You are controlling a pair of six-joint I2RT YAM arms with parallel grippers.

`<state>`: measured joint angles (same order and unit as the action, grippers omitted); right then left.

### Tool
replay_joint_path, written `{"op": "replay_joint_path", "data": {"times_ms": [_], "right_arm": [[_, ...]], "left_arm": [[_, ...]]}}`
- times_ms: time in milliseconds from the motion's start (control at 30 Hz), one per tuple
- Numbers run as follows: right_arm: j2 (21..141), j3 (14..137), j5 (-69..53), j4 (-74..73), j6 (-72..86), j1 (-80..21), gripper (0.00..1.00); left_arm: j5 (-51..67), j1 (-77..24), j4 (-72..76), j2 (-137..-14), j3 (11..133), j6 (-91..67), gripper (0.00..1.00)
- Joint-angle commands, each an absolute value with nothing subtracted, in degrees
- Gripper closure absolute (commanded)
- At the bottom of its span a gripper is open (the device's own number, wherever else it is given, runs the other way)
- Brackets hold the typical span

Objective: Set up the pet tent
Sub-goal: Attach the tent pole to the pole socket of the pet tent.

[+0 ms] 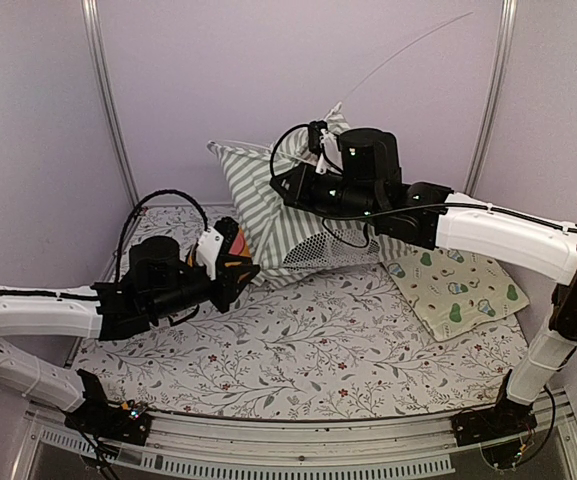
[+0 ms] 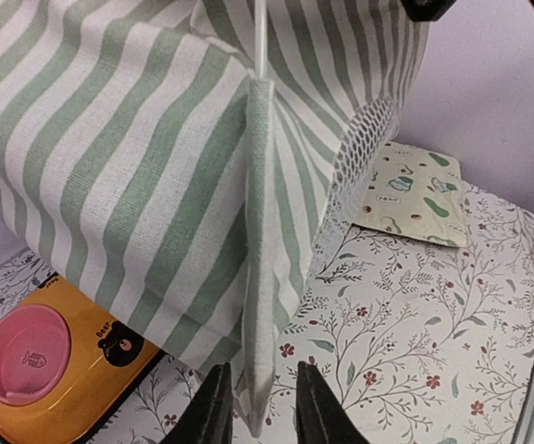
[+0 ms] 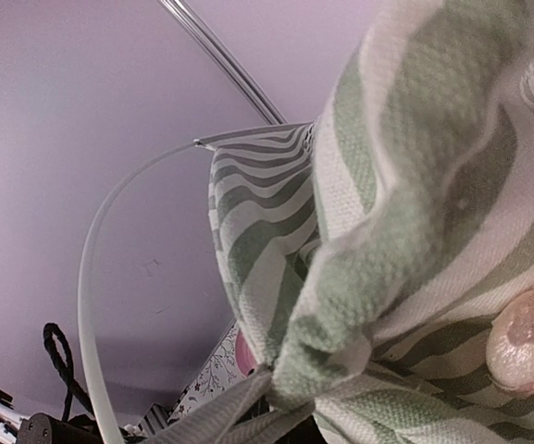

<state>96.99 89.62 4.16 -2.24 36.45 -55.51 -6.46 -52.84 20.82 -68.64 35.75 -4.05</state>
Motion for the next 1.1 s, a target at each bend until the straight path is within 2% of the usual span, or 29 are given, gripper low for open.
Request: {"op": "replay_joint_path", "data": {"times_ms": [0,233,300,433,567,900,967,1067], "right_arm": [[96.2,91.17,3.54,0.23,35.65,-55.94,1.0],[95.33,90.06,3.58,0.75,35.58,-55.92,1.0],[95.04,89.69,3.81,0.75,35.47,-55.98,1.0],[94.71,88.7,5.28,0.43,34.93,-55.94,1.0],[94.57,87.91,6.33,0.26,34.13,-55.98,1.0],[94.55,87.89,5.37,0.6,33.73,-55.99,1.0],[94.57,87.85,5.27,0.56,33.71,-55.95,1.0],[94.56,87.57,5.41,0.53,33.67,-55.96,1.0]], "left_arm": [[-6.15,-52.38,22.1,-69.83,37.89,-3.37,0.76],[-6.33,-52.34,22.08,-71.6,38.92,-3.04,0.78],[-6.31,-52.3,22.31,-71.64,39.11,-3.08,0.87],[-5.3,-52.31,22.37,-71.1,39.41,-3.05,0.96],[-3.08,-52.31,21.86,-70.53,39.54,-2.65,0.91],[-2.08,-52.39,21.76,-71.51,39.81,-2.83,0.88],[-2.17,-52.32,21.68,-71.65,39.98,-2.81,0.91],[-2.04,-52.36,21.71,-71.68,39.92,-2.81,1.0]]}}
